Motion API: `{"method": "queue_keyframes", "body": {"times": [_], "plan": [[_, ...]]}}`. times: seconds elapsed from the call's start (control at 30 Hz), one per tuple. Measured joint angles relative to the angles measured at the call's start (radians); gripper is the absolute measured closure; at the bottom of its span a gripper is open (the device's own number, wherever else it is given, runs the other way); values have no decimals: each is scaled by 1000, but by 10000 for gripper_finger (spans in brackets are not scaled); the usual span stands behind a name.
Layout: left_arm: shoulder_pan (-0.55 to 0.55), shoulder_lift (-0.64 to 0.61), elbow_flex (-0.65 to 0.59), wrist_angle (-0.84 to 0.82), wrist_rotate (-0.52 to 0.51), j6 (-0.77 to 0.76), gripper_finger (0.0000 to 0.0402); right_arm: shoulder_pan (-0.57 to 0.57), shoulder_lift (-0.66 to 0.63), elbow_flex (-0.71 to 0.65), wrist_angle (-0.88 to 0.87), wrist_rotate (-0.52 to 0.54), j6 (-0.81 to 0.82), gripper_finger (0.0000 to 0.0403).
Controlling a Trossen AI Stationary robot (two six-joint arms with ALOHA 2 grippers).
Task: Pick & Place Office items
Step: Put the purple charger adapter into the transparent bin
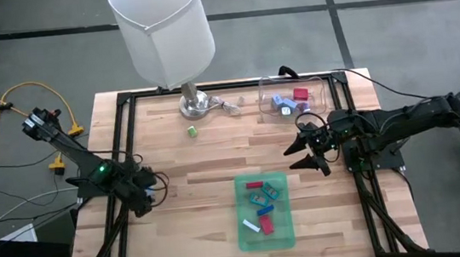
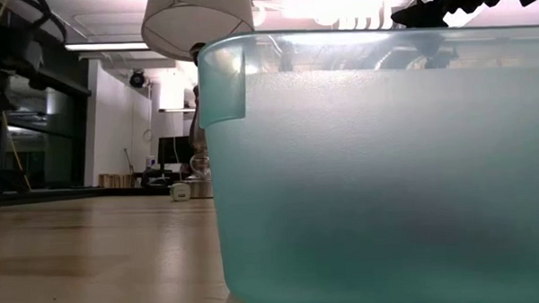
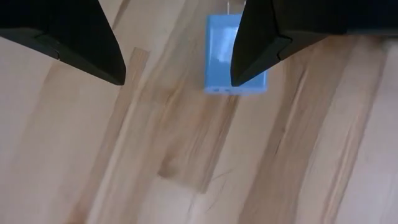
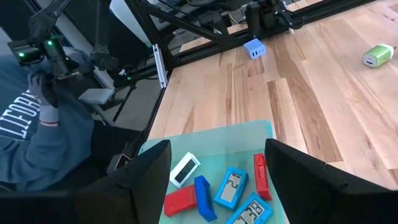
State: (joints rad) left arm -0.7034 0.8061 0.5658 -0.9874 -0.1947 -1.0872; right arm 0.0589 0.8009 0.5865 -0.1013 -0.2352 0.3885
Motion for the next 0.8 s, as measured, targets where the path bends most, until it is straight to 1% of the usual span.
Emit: {"method": "queue_keyframes", "body": {"times": [0.07,0.13,0.27,0.43,0.53,0.63,0.8], "plan": [[22,13,0,-5,30,-43,122,0,0,0,0,0,0,156],[60,32,1,-5,62,-36,122,0,0,0,0,0,0,156],[170,95,1,-9,144,42,122,0,0,0,0,0,0,156],[314,215,1,-7,261,187,122,0,0,0,0,0,0,156],[368,286,19,-8,270,271,122,0,0,0,0,0,0,156],[395,341,49,-8,269,332,122,0,0,0,0,0,0,156],[408,385,93,-38,262,366,122,0,0,0,0,0,0,156]]}}
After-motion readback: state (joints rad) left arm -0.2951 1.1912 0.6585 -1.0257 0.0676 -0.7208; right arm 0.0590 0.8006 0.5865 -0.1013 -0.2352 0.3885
